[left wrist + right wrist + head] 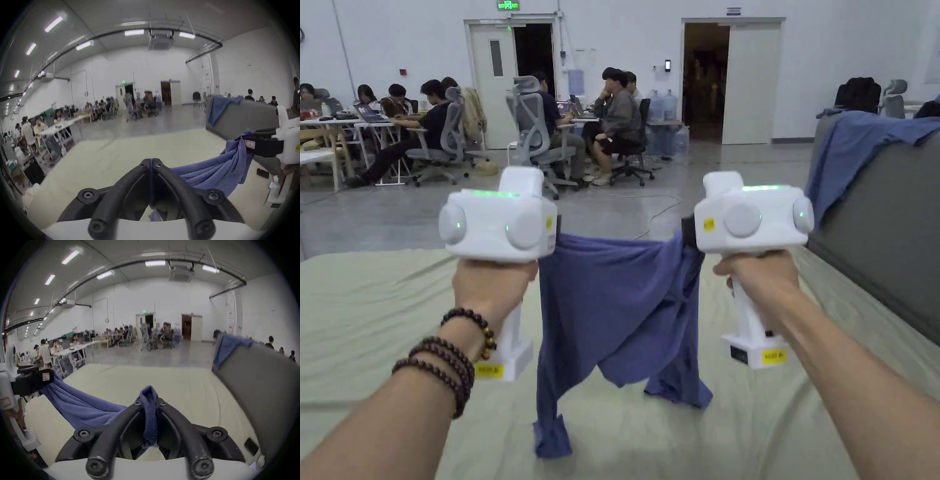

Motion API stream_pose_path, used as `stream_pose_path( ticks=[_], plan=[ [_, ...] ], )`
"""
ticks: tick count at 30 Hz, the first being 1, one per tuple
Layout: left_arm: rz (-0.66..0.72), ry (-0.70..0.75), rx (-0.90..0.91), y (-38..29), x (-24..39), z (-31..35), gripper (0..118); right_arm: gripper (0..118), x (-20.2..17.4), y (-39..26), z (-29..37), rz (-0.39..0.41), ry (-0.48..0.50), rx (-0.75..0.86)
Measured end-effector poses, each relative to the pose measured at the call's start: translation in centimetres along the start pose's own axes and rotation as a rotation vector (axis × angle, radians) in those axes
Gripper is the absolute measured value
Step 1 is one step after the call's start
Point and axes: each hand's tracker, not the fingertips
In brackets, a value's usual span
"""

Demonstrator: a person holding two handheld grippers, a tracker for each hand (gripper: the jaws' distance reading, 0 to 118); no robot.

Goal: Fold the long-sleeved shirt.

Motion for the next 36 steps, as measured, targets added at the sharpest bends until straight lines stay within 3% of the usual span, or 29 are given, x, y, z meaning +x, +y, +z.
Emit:
stream_pose_path(
  ticks=[6,11,15,19,24,29,30,31,32,33,34,36],
  plan=[
    [0.037,-0.023,-0.119,-8.2,0.3,-1.0,0,6,0.1,-8.2,-2.4,-0.02,0.01,-0.128],
    [0.095,-0.026,-0.059,-10.0,-0.2,3.8,0,6,-0.5,-10.0,3.5,-0.021,0.015,-0.073],
    [0.107,-0.022,-0.036,-15.7,0.8,9.6,0,6,-1.5,-16.3,9.3,-0.019,0.011,-0.047],
    [0.137,-0.026,-0.182,-24.5,2.7,14.8,0,6,-2.6,-26.6,13.2,-0.051,0.006,-0.194],
    [0.133,-0.026,-0.476,-34.3,4.4,15.7,0,6,-3.4,-36.7,14.0,-0.095,0.023,-0.46],
    [0.143,-0.02,-0.515,-36.7,4.2,14.8,0,8,-3.1,-37.4,13.6,-0.086,0.019,-0.473],
    [0.157,-0.019,-0.503,-36.3,4.1,15.2,1,21,-3.0,-36.5,14.1,-0.085,0.023,-0.472],
    [0.163,-0.017,-0.49,-35.6,3.8,15.5,24,54,-3.0,-35.6,14.9,-0.071,0.021,-0.447],
    [0.166,-0.019,-0.482,-35.1,3.5,15.7,64,87,-2.8,-34.6,15.9,-0.078,0.027,-0.401],
    [0.178,-0.046,-0.472,-34.6,3.2,15.9,107,110,-2.5,-33.9,16.8,-0.08,0.017,-0.354],
    [0.213,-0.081,-0.459,-33.8,3.0,16.5,117,117,-2.1,-33.2,17.8,-0.091,0.024,-0.287],
    [0.218,-0.122,-0.384,-33.4,2.8,17.0,116,116,-1.3,-32.2,18.9,-0.13,0.0,-0.25]
  ],
)
